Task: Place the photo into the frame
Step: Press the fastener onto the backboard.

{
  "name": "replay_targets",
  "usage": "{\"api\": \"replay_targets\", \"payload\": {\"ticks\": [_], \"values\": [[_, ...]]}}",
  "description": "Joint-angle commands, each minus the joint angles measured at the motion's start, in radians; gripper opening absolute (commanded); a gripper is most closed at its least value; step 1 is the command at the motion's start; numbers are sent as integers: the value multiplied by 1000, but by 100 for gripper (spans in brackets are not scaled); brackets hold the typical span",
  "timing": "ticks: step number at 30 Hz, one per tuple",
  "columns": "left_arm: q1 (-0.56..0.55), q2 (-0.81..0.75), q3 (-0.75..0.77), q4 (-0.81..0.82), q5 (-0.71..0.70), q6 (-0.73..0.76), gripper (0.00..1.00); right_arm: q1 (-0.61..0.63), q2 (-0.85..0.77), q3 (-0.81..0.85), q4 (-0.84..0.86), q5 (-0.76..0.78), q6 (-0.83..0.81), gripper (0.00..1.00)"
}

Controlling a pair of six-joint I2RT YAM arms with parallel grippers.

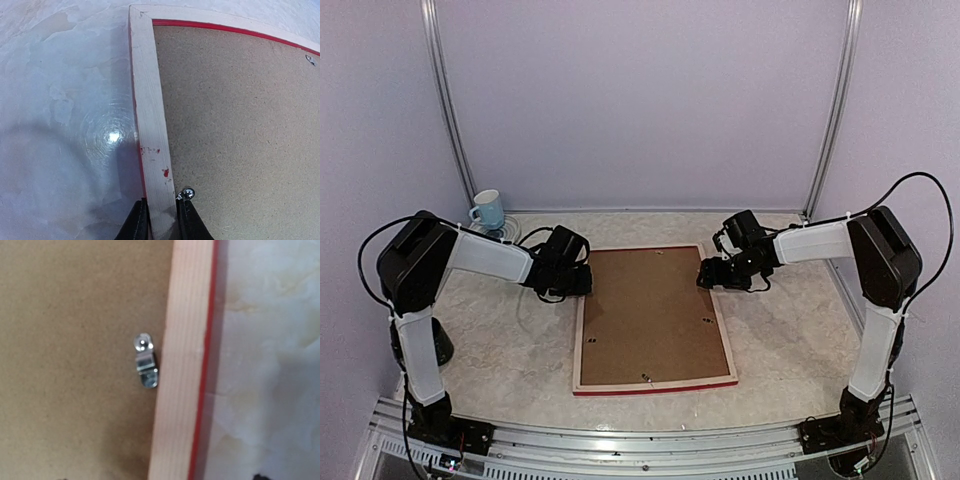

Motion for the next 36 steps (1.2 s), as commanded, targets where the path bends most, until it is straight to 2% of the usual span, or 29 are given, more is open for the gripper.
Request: {"api": "replay_targets", "payload": {"ticks": [1, 7, 13, 16, 21, 22, 29, 36], "values": [[5, -3, -24, -73, -45, 1, 18, -8, -34, -11, 20, -9, 8, 79], [1, -3, -25, -65, -57, -4, 17, -7, -33, -11, 21, -10, 8, 79], [-2, 13, -17, -56, -73, -11, 11, -7, -30, -10, 20, -15, 8, 79], [-7, 19, -19, -57, -99, -16, 12, -7, -30, -11, 21, -15, 7, 79], [-10, -12, -36, -47, -114, -21, 38, -8, -29, -9, 21, -14, 4, 79], [-11, -19, -39, -46, -118, -20, 41, -7, -28, -9, 20, -16, 4, 79], [-16, -84, -41, -25, -114, -11, 47, -7, -28, -8, 20, -18, 5, 79], [-15, -149, -19, 4, -111, 30, 65, -8, -29, -9, 21, -18, 4, 79]]}}
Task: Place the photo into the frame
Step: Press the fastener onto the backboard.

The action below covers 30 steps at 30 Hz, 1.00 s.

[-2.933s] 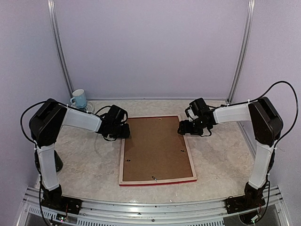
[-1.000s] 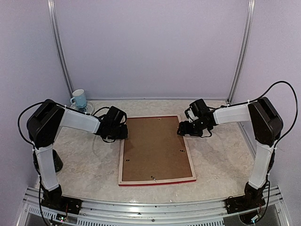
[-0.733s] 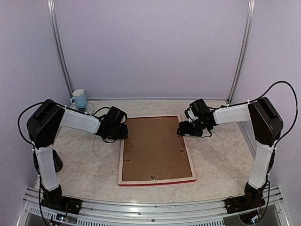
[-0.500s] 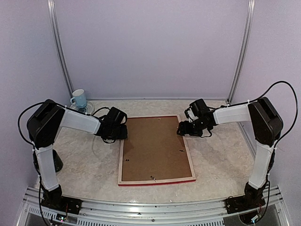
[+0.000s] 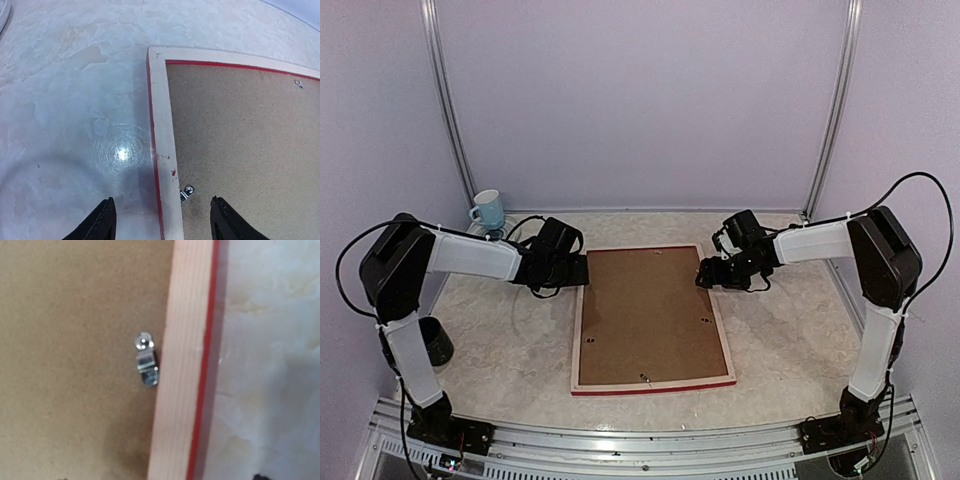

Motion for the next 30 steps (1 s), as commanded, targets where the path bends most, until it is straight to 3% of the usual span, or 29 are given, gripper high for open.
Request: {"api": "replay_targets", "payload": {"ticks": [1, 13, 24, 30], "values": [[-4, -53, 25, 19, -9, 44, 66, -7, -29, -8, 12, -2, 2, 79], [-10, -27, -28, 62, 62, 75, 99, -8, -43, 11, -19, 64, -39, 80], [11, -76, -199, 308, 172, 69, 99, -8, -34, 129, -90, 127, -49, 78], [6, -83, -223, 314, 165, 122, 99, -7, 45, 256, -145, 176, -58, 75]]}}
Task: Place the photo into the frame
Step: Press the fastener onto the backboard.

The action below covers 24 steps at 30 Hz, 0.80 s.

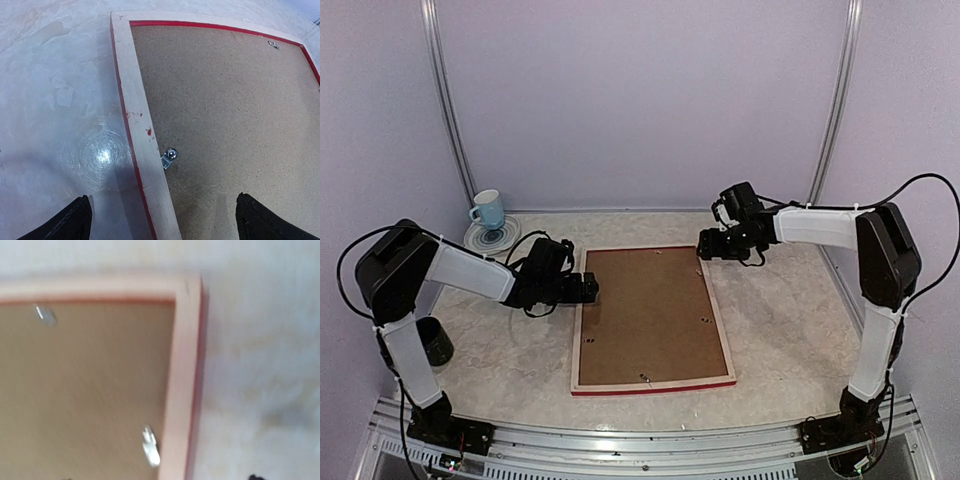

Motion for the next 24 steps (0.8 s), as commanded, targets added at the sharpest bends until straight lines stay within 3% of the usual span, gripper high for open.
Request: {"api": "replay_targets", "payload": {"ticks": [1, 6, 12, 24], "values": [[0, -53, -40, 85, 17, 59, 99, -7, 63, 100, -55, 48, -14, 74], [6, -103, -106, 159, 52, 77, 99, -8, 145, 170, -87, 53, -19, 71], [68, -81, -82, 85, 78, 16, 99, -6, 176, 175, -82, 47, -25, 67], [96, -42, -85, 101, 152, -12, 99, -6, 197, 165, -82, 33, -38, 58]]}}
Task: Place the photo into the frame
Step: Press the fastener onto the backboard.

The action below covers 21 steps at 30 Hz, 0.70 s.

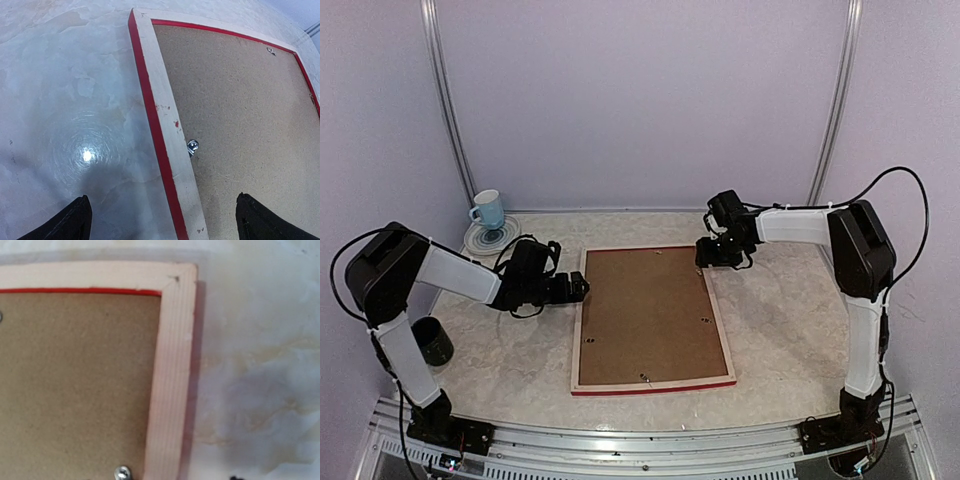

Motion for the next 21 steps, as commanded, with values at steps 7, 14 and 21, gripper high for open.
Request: {"api": "replay_targets", "payload": {"ticks": [7, 14, 21], "values": [[14, 30, 15, 15, 55, -19, 99, -6, 41, 1, 0, -18, -12, 57], [22, 41, 14, 21, 74, -25, 99, -6, 56, 0, -2, -14, -5, 54], [27, 50, 17, 23, 88, -31, 99, -6, 52, -9, -4, -3, -5, 51]]}}
